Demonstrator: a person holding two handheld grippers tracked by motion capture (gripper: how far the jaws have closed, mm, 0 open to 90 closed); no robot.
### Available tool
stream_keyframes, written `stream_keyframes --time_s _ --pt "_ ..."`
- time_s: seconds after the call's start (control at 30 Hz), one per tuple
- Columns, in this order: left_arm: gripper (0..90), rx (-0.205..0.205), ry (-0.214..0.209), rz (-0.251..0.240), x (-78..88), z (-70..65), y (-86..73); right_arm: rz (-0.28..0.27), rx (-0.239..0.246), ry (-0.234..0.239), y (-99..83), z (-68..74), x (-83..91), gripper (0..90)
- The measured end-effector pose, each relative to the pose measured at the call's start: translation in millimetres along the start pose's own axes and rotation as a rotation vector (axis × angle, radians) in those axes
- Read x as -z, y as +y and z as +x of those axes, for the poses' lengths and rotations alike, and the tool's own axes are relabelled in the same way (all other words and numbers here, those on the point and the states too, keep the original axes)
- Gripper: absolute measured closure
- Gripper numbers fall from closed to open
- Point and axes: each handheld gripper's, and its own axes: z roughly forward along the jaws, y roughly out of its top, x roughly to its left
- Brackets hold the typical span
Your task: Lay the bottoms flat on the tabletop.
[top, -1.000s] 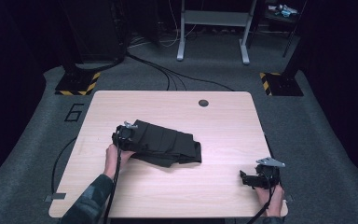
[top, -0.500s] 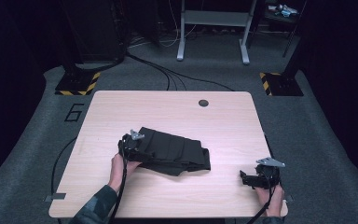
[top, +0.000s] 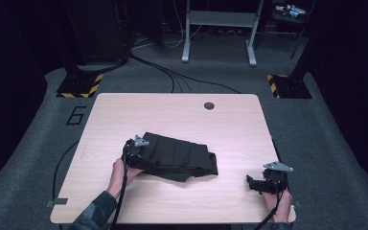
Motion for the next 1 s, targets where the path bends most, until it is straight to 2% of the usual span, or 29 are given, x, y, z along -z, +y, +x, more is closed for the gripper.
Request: stream_keyframes --time_s 0.17,0.37,0.4,0.43,0.53,0.6,0.67,0.7,0.77,0.87,0.9,0.93,0.97,1.0 --pt "6.3 -0.001 0.002 -0.004 -0.9 -11.4 -0.8 0.0 0.0 0.0 0.0 0.0 0.0 3.2" --pt "6.1 -0.017 0.009 -0.003 -1.0 -38.6 -1.7 0.0 0.0 0.0 0.0 0.0 0.0 3.2" --pt "6.1 -0.014 0.003 -0.017 -1.4 -43.8 -1.8 0.0 0.001 0.0 0.0 0.0 0.0 3.2" --pt "6.1 -0.014 0.003 -0.017 -1.4 -43.8 -1.8 0.0 0.001 0.0 0.0 0.0 0.0 3.2" --pt "6.0 -0.05 0.002 -0.031 1.8 -52.2 2.6 -0.001 0.001 0.001 0.0 0.0 0.0 3.2" --pt "6.0 -0.056 0.003 -0.041 3.1 -54.4 5.2 0.0 0.0 0.001 0.0 0.0 0.0 3.2" --pt "5.8 -0.084 -0.011 -0.045 6.2 -57.8 10.9 -0.001 0.0 0.002 0.0 -0.1 0.0 3.3" --pt "5.4 -0.112 -0.029 -0.053 9.1 -62.3 17.3 -0.001 0.0 0.002 0.0 -0.1 0.0 3.3" --pt "5.1 -0.115 -0.04 -0.06 9.3 -65.1 19.6 -0.001 0.0 0.002 0.0 -0.1 0.0 3.3" --pt "5.2 -0.195 -0.092 -0.063 6.2 -85.1 29.7 -0.001 0.0 0.001 0.0 0.0 0.0 3.3" --pt "5.2 -0.195 -0.092 -0.063 6.2 -85.1 29.7 -0.001 0.0 0.001 0.0 0.0 0.0 3.3" --pt "5.5 -0.225 -0.123 -0.049 2.1 -94.2 32.5 -0.001 0.0 0.001 0.0 0.0 0.0 3.3" --pt "5.7 -0.225 -0.123 -0.049 2.1 -94.2 32.5 -0.001 0.0 0.001 0.0 0.0 0.0 3.3" --pt "6.3 -0.271 -0.145 -0.041 -4.5 -105.3 34.9 -0.001 0.0 0.001 0.0 -0.1 0.0 3.3"
